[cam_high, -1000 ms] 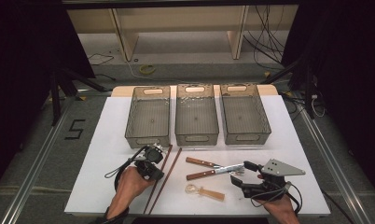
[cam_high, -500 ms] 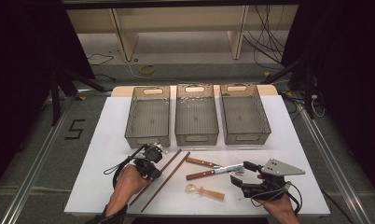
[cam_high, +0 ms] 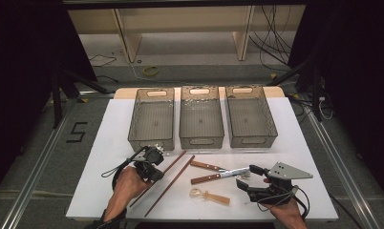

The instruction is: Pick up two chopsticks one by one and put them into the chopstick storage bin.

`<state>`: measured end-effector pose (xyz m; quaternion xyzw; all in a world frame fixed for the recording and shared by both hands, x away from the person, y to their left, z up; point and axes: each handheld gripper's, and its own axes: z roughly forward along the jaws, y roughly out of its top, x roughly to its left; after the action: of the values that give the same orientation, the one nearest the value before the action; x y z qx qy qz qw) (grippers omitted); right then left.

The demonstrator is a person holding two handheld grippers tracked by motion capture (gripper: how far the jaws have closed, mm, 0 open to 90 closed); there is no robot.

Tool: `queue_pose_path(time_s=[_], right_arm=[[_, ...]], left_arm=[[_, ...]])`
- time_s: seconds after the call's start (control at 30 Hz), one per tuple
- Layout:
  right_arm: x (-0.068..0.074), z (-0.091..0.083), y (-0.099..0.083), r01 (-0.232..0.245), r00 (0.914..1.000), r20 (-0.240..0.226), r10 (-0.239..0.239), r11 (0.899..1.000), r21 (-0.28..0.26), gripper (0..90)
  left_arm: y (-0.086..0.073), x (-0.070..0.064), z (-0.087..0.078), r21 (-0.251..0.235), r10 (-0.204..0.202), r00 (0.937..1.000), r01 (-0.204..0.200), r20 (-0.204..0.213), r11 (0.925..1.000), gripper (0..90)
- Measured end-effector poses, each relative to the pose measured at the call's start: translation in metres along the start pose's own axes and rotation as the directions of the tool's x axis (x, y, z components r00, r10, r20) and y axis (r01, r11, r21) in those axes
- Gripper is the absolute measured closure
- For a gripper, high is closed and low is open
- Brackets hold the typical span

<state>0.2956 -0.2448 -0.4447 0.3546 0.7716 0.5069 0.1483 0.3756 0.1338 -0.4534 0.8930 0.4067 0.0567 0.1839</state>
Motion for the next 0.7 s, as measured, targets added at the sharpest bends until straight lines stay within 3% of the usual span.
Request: queue_pose_path(time_s=[0.27,0.43,0.6,0.67,0.7], right_arm=[[0.0,0.0,0.0,-0.003,1.0,-0.001,0.003,1.0,-0.003,27.0],[-0.001,0.0,0.0,-0.009,0.9999,-0.005,0.009,1.0,-0.005,27.0],[-0.001,0.0,0.0,-0.012,0.9999,-0.005,0.012,1.0,-0.007,27.0],[-0.001,0.0,0.0,-0.012,0.9999,-0.006,0.012,1.0,-0.009,27.0],[-0.001,0.0,0.0,-0.011,0.9999,-0.005,0.011,1.0,-0.011,27.0]], left_arm=[[-0.001,0.005,-0.018,-0.052,-0.007,0.9997,0.008,0.023,0.9986,84.1],[0.001,0.01,-0.038,-0.138,-0.006,0.9981,0.014,0.061,0.9903,84.1],[0.008,0.018,-0.05,-0.201,-0.017,0.9982,0.029,0.058,0.9792,84.1],[0.01,0.02,-0.053,-0.206,-0.018,0.9981,0.03,0.059,0.978,84.1],[0.013,0.025,-0.057,-0.234,-0.027,0.9978,0.041,0.061,0.9714,84.1]])
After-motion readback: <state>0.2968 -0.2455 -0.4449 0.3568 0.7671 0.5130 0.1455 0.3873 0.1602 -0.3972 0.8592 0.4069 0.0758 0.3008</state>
